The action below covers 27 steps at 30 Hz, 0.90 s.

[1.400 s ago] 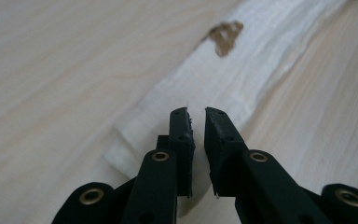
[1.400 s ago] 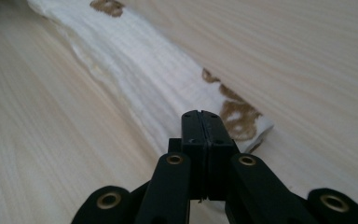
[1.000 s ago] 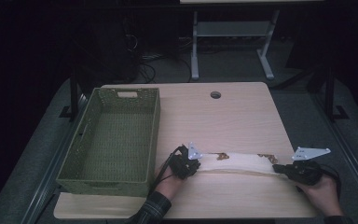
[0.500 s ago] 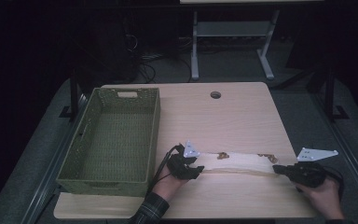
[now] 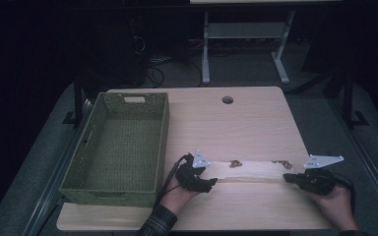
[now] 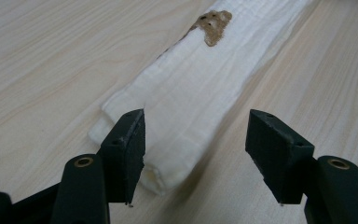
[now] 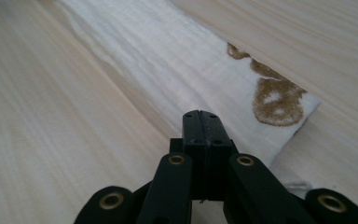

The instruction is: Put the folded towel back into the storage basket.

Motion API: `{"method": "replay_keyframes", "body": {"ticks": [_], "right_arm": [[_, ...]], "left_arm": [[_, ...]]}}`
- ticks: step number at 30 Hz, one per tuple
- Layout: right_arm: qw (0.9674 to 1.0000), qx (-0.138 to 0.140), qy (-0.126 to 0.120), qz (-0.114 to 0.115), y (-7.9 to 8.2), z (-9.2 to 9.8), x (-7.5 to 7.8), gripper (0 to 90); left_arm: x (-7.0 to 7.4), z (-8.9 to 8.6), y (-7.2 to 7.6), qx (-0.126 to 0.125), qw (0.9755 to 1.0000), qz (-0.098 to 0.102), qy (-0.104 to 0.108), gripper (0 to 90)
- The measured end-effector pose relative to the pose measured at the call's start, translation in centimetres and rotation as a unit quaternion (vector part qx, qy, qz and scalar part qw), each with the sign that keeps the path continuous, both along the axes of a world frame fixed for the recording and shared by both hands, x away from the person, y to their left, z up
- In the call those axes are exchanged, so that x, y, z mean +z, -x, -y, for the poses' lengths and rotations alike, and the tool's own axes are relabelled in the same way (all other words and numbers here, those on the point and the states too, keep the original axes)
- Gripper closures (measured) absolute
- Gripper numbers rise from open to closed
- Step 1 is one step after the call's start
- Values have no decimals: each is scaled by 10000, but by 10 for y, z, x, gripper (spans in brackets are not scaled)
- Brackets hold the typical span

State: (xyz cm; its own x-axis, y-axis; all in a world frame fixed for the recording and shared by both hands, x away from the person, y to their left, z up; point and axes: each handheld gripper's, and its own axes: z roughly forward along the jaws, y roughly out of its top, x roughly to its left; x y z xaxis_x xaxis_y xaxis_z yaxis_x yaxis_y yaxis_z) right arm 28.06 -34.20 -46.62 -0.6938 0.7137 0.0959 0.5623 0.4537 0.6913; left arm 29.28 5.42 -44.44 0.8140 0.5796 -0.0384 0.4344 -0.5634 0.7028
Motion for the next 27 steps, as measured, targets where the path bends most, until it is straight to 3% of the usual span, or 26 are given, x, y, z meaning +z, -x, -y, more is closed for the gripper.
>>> {"method": "replay_keyframes", "body": {"ticks": [19,27], "right_arm": [[9999,-87,87,64,-53,-2,-2,900],[9999,-76,90,8,-80,-12,-1,900]], "left_arm": [[1,-4,-3,88,9998,134,80,343],[-1,-3,-4,96,9999,114,69,343]]}}
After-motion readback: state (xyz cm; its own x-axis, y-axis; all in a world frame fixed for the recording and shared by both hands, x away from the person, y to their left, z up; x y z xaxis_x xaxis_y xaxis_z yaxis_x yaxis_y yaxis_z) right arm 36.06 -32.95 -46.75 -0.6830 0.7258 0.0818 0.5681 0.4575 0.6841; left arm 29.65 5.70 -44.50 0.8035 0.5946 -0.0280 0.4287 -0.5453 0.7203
